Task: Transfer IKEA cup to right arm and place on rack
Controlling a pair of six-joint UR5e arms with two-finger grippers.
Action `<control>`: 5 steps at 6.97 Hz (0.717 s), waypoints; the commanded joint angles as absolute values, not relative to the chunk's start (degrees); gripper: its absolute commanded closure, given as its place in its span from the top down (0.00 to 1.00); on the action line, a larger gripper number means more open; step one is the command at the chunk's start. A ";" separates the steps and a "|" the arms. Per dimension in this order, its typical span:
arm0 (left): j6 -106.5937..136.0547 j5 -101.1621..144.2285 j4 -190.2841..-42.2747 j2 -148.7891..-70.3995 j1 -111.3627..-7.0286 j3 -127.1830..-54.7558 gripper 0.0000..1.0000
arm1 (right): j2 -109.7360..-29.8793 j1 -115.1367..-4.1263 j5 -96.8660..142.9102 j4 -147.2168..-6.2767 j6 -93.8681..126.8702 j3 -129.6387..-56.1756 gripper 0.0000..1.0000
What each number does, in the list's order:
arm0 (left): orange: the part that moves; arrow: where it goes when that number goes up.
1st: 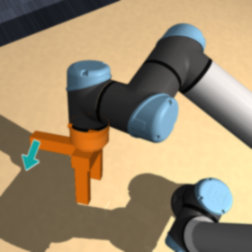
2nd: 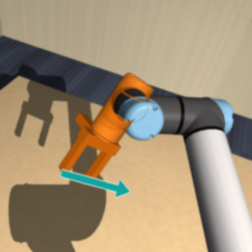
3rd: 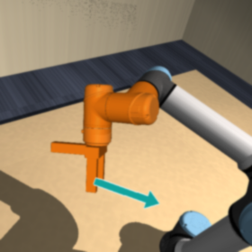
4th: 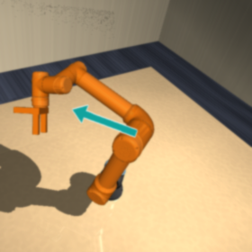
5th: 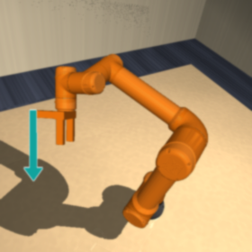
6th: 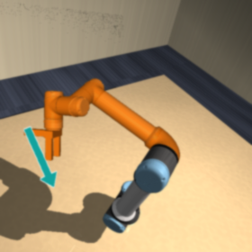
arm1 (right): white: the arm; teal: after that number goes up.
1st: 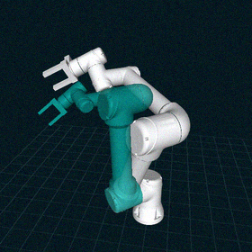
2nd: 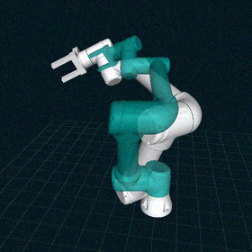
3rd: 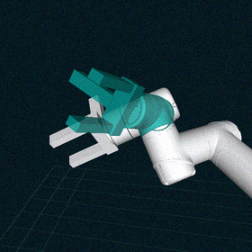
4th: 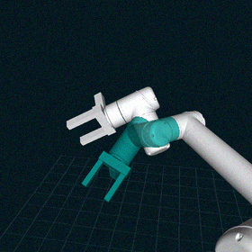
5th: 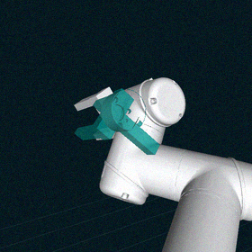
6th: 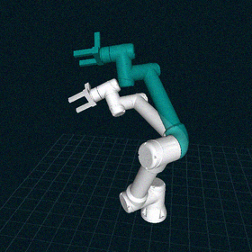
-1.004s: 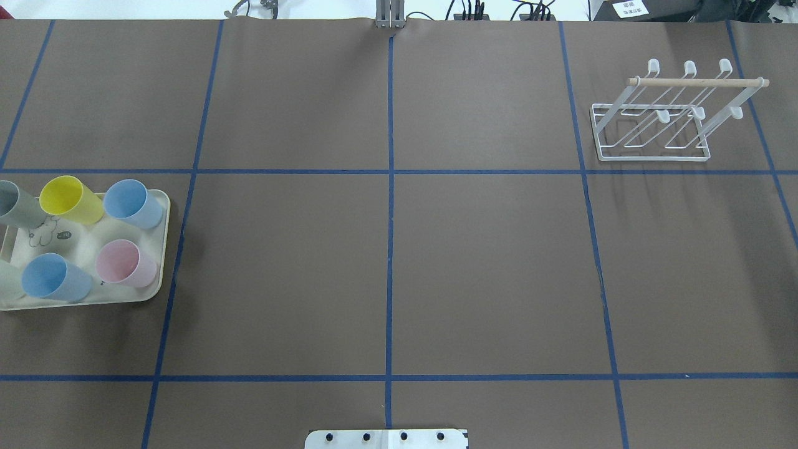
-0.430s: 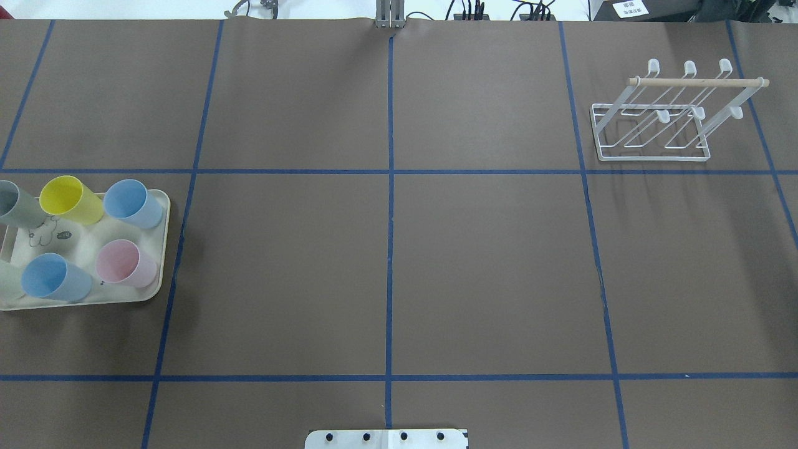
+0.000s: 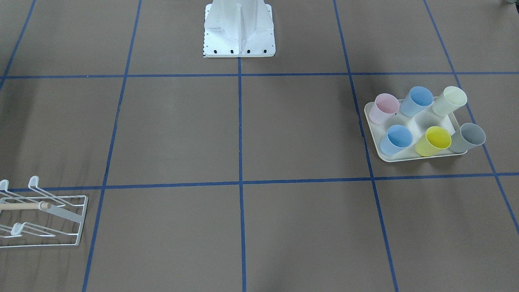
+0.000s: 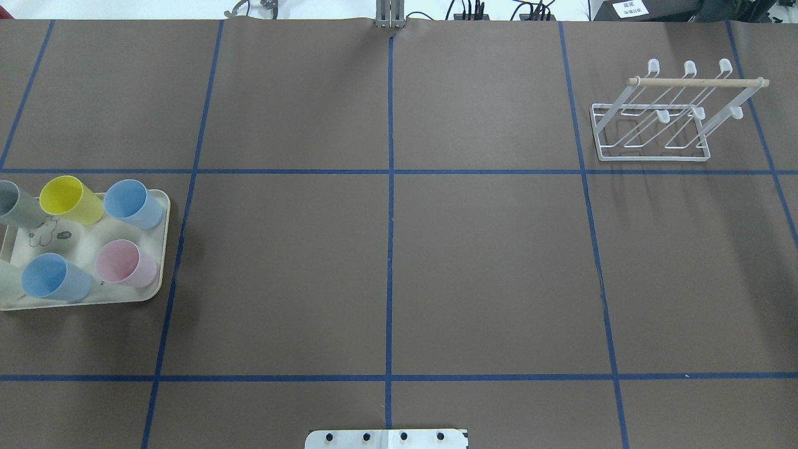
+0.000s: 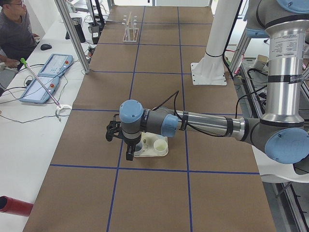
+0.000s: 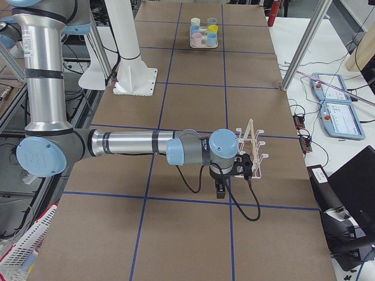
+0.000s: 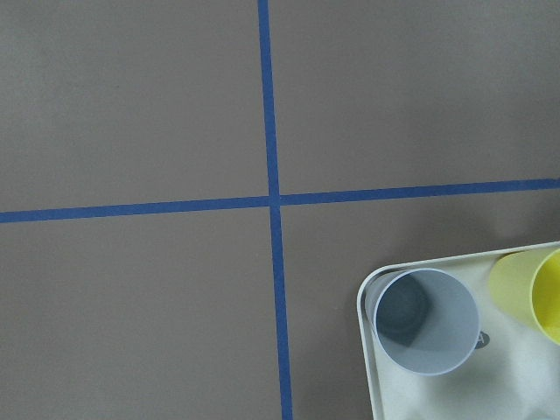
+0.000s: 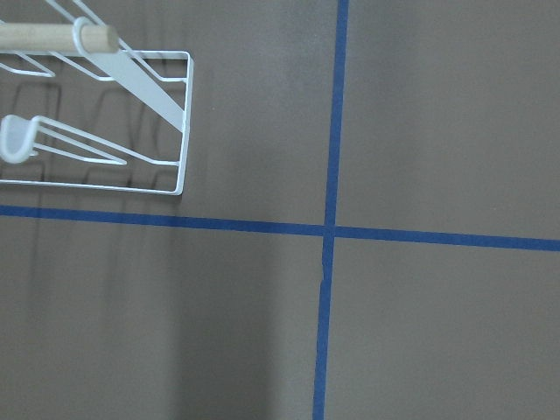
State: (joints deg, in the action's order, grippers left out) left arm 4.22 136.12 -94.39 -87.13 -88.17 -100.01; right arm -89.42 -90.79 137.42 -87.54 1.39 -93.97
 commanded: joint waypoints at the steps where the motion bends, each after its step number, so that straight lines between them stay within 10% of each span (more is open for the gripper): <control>1: 4.22 136.40 -94.48 -87.27 -88.07 -101.95 1.00 | -89.39 -90.62 137.37 -87.63 1.32 -94.74 1.00; 5: 13.13 139.83 -98.66 -83.25 -86.14 -103.00 1.00 | -88.77 -89.56 137.46 -87.63 1.49 -95.10 1.00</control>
State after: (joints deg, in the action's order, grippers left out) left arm 7.79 139.19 -95.76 -85.12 -87.15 -102.27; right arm -88.79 -89.98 137.39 -87.67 1.35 -95.10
